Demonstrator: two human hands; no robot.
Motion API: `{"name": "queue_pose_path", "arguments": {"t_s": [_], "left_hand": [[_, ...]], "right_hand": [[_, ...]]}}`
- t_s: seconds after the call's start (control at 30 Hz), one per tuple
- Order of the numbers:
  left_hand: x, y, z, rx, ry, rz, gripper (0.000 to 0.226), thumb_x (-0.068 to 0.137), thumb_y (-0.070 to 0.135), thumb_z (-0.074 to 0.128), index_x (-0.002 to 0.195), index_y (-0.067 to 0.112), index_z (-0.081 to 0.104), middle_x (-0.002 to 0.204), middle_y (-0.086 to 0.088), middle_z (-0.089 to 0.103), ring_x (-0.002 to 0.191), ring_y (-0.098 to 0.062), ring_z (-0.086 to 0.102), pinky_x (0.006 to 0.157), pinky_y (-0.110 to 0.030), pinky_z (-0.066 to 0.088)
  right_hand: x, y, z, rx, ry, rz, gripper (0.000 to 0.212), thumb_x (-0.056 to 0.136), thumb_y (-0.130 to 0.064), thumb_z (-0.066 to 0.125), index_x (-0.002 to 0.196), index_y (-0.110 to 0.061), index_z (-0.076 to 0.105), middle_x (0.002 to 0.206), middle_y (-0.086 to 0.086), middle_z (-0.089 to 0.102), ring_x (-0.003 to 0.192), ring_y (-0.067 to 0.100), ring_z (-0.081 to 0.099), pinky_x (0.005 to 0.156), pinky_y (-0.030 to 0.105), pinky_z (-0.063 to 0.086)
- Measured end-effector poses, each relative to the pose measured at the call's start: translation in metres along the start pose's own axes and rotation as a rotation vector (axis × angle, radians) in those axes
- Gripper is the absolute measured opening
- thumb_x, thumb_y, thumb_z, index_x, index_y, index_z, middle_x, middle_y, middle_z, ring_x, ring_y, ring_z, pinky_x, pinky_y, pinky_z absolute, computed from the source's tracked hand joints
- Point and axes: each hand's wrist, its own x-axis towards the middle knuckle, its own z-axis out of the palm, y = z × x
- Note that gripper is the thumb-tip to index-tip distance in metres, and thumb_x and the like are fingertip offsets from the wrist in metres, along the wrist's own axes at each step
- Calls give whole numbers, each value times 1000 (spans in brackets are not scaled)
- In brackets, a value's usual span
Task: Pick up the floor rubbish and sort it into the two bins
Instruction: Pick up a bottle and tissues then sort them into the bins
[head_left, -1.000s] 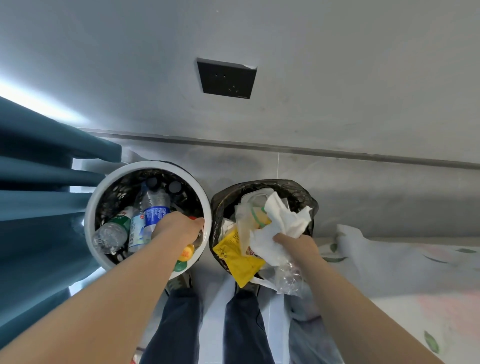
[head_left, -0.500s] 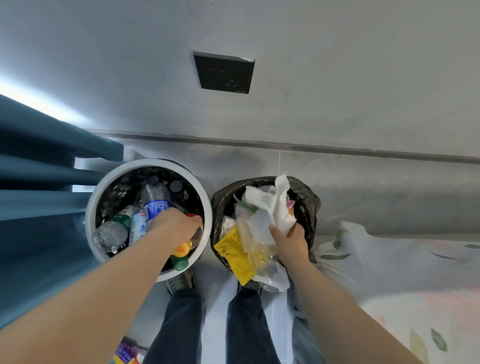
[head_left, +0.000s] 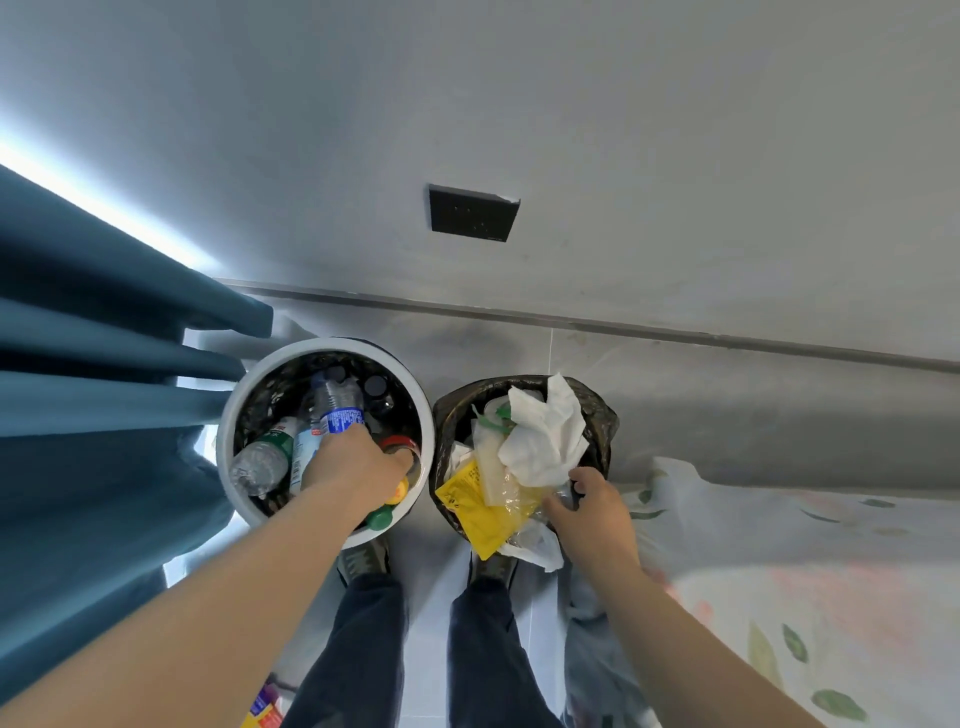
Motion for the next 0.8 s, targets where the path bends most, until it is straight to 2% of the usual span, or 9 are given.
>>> {"name": "queue_pose_path", "arguments": {"t_s": [0.1, 0.2, 0.3, 0.4, 0.6, 0.7, 0.8], "left_hand": [[-34, -5, -20, -46, -10, 51, 40, 85, 44, 55, 105, 9, 51, 107, -13, 55, 96, -30, 56, 74, -30, 43], [-71, -13, -42, 12, -4, 136, 43, 87, 48, 54, 109, 12, 50, 110, -11, 56, 100, -30, 57, 81, -33, 47], [-107, -21, -71, 53, -24, 223, 33, 89, 44, 51, 104, 15, 49, 106, -8, 58, 98, -29, 58, 84, -36, 51], [-144, -30, -103, 74, -31, 310, 26, 89, 37, 50, 103, 15, 49, 107, -7, 58, 100, -27, 56, 82, -33, 48], [-214, -50, -160, 50, 2, 402, 32, 90, 34, 52, 114, 12, 52, 114, -7, 58, 103, -27, 56, 89, -37, 48], [-246, -65, -181, 33, 95, 412, 30, 90, 29, 51, 116, 14, 53, 113, -7, 57, 99, -27, 56, 80, -34, 47], [-271, -83, -196, -24, 183, 408, 20, 89, 26, 53, 104, 13, 54, 97, -5, 54, 84, -23, 51, 68, -29, 38]], "right_hand": [[-28, -21, -21, -85, -4, -68, 49, 89, -26, 59, 135, -16, 47, 134, 4, 54, 109, 19, 57, 79, 26, 42], [-61, -49, -45, -149, -2, -149, 46, 89, -27, 60, 133, -19, 49, 132, 2, 55, 113, 19, 57, 84, 29, 46], [-95, -81, -69, -273, 0, -272, 43, 90, -31, 59, 131, -21, 50, 130, 0, 55, 108, 18, 57, 85, 29, 48], [-136, -113, -96, -431, 2, -401, 41, 91, -31, 56, 131, -21, 49, 130, 0, 53, 111, 19, 56, 85, 30, 47], [-218, -169, -141, -601, 38, -671, 38, 91, -29, 55, 128, -21, 51, 126, 0, 55, 113, 20, 53, 88, 31, 44], [-252, -189, -152, -649, 27, -766, 36, 90, -29, 56, 125, -20, 53, 123, 0, 56, 110, 20, 54, 87, 31, 45], [-282, -206, -161, -672, 27, -854, 41, 90, -30, 57, 130, -23, 50, 130, -3, 55, 115, 18, 54, 90, 30, 45]]}}
